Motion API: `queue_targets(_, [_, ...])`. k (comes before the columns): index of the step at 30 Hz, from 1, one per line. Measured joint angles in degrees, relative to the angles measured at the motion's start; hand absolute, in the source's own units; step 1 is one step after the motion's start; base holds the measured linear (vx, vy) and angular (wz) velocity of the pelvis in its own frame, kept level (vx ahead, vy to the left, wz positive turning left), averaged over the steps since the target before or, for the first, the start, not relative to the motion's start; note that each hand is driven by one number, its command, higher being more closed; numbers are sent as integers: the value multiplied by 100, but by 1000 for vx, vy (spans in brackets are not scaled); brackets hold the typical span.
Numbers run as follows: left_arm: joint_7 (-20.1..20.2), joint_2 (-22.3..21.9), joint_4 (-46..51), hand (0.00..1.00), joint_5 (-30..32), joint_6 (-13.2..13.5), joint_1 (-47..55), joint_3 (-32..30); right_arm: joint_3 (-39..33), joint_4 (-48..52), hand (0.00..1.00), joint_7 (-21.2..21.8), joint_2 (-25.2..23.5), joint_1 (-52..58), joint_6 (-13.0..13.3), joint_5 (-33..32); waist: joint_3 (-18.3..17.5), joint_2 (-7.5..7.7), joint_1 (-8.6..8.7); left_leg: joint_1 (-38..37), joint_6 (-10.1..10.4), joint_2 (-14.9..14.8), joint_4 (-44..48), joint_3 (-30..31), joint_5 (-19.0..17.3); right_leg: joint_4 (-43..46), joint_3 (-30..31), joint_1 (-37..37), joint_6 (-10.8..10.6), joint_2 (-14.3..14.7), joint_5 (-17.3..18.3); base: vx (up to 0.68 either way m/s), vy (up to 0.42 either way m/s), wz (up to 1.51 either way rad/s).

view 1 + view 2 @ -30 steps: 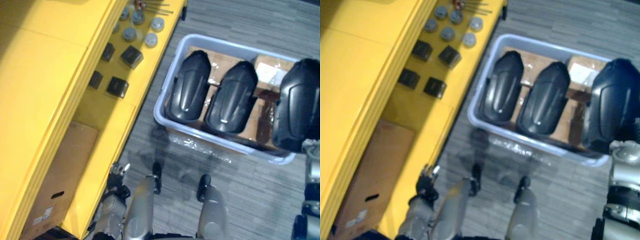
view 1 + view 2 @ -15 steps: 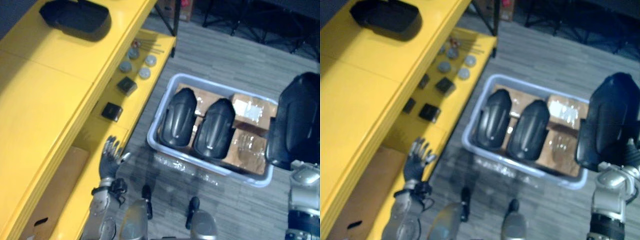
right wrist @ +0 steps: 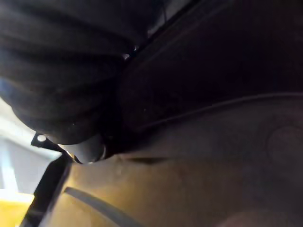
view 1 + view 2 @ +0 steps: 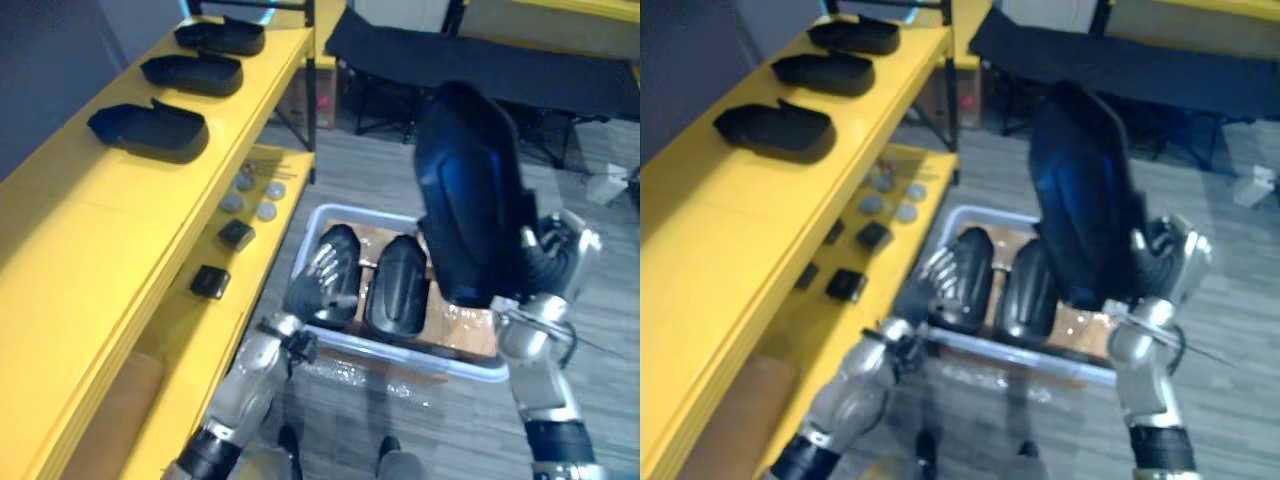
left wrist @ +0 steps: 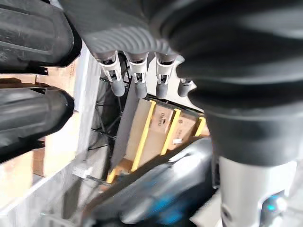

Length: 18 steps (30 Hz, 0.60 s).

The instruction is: Walk over and take plastic housings, then place them on the shelf

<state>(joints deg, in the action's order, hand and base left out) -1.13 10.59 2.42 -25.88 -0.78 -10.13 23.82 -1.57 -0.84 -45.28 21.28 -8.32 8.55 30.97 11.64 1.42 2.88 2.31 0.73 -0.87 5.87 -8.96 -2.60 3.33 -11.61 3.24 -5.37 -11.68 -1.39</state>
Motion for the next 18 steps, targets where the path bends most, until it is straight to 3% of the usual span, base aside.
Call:
queue_targets(3, [-264, -5, -49, 0, 254, 253, -11, 2, 251, -16, 100, -158, -78, -122, 198, 216, -35, 0, 28, -59, 20, -2, -152, -21, 124, -39, 76, 1, 0, 21, 0, -92, -26, -5])
queue_targets(9, [-973, -7, -120, 0, 910, 806, -147, 12, 580, -306, 100, -975, -290, -189, 563, 713, -97, 29, 56, -311, 82, 13, -762, 45, 591, -148, 84, 68, 38, 78, 125, -107, -41, 5])
queue_targets(11, [-1094, -41, -292, 0, 1106, 845, -154, 52, 649, -394, 100, -1275, -366, -188, 713, 814, -108, 24, 82, -431, 92, 19, -1078, 64, 809, -124, 72, 58, -22, 110, 157, -108, -30, 5])
queue_targets(18, [-1120, -106, -493, 0, 1123, 849, -152, 404, 1015, -482, 100, -1618, -478, -141, 912, 893, -219, 95, 79, -423, 105, -29, -1085, 86, 863, -105, 75, 42, -95, 125, 110, -38, -6, 0])
